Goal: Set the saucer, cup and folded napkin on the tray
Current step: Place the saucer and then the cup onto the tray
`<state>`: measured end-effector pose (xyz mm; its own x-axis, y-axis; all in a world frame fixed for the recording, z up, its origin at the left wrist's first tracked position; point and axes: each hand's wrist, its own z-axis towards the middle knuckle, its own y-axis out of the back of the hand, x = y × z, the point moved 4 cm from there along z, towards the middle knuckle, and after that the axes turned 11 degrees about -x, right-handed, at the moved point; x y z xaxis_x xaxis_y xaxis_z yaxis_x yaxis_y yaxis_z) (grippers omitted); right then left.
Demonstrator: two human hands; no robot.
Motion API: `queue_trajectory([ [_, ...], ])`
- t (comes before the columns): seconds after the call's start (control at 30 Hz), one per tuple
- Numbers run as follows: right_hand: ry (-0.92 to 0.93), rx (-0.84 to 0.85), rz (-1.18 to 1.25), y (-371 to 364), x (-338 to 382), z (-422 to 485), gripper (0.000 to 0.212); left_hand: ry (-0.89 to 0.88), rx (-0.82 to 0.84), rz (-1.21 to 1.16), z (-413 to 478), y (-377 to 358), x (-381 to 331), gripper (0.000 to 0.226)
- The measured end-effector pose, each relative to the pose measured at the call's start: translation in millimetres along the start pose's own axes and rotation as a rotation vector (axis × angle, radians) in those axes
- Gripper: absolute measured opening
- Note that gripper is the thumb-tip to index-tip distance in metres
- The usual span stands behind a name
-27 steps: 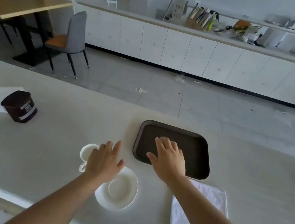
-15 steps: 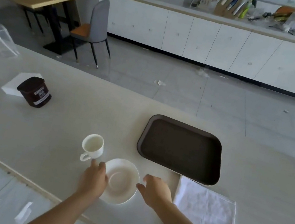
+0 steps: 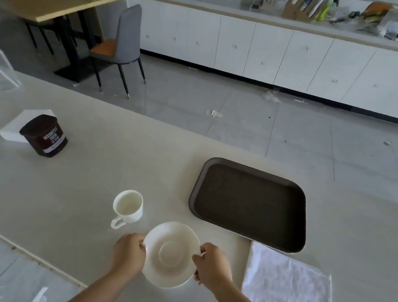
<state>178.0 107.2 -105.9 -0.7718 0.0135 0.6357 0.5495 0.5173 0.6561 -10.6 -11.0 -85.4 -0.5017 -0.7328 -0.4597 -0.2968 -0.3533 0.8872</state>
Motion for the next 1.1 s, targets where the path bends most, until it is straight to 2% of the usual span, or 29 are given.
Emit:
queue_trajectory([
  [0.13, -0.009, -0.077, 0.030, 14, 2, 0, 0.003, -0.044, 0.010, -0.117, 11, 1, -6, 0.022],
  [0.33, -0.059, -0.200, 0.088, 38, 8, 14, 0.009, -0.187, 0.022, -0.202, 40, 5, -46, 0.034],
  [0.47, -0.089, -0.255, 0.092, 54, 10, 27, 0.009, -0.252, 0.043, -0.173, 60, 0, -71, 0.031],
  [0.53, -0.096, -0.275, 0.084, 63, 10, 35, 0.010, -0.271, 0.047, -0.172, 68, -3, -83, 0.037],
  [0.77, -0.119, -0.323, 0.065, 89, 14, 72, 0.016, -0.293, 0.054, -0.184, 97, -16, -125, 0.031],
  [1.1, -0.173, -0.347, 0.081, 112, 2, 131, 0.012, -0.274, 0.130, -0.237, 133, -53, -172, 0.025],
])
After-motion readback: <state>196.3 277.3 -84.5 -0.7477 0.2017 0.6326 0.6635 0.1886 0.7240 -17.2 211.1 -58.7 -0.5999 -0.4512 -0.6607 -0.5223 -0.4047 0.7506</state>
